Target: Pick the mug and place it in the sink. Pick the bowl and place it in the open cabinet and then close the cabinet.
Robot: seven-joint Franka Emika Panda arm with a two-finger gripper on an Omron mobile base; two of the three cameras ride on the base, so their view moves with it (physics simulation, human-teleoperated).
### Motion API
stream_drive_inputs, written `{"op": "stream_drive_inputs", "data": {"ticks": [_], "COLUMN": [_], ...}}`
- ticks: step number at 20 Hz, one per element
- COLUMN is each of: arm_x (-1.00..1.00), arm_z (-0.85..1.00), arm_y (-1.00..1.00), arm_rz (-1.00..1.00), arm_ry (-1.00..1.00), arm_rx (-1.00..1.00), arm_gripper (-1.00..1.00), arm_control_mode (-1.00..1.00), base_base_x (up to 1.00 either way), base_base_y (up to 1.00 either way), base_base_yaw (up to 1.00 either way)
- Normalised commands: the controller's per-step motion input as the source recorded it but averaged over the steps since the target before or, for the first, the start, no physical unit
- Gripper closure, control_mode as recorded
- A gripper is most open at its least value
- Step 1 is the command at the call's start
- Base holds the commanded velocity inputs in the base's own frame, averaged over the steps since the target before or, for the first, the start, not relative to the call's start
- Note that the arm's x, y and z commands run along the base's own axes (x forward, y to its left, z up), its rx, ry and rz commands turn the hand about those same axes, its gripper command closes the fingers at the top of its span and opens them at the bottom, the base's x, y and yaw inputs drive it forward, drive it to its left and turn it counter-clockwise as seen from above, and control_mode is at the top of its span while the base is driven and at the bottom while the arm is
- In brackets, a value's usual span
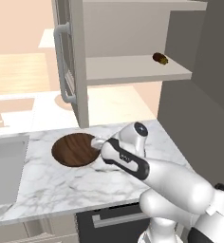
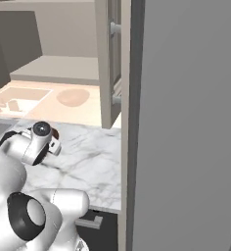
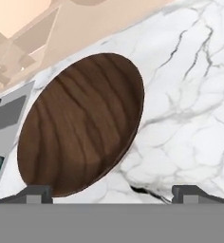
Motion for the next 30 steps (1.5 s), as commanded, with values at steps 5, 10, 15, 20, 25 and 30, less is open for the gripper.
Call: {"op": "stream_drive_inputs", "data": {"ticks": [5, 10, 15, 20, 25, 30], "arm_x": [0.06, 0.05, 0.21, 0.31, 0.23, 0.14], "arm_z": [-0.13, -0.17, -0.17, -0.27, -0.31, -0.32], "arm_y": [0.06, 0.02, 0.12, 0.17, 0.09, 0.00], "arm_rz": [-0.01, -0.02, -0.04, -0.01, 0.00, 0.00], "arm_ry": [0.07, 0.10, 0.05, 0.00, 0.00, 0.00], "arm_rx": [0.03, 0.09, 0.04, 0.00, 0.01, 0.01], "arm_gripper": [-1.00, -1.00, -1.00, -1.00, -1.00, -1.00], "arm_control_mode": [-1.00, -1.00, -1.00, -1.00, -1.00, -1.00], "base_base_x": [0.00, 0.00, 0.00, 0.00, 0.00, 0.00], "base_base_y": [0.00, 0.00, 0.00, 0.00, 0.00, 0.00], "base_base_yaw": [0.00, 0.00, 0.00, 0.00, 0.00, 0.00]}}
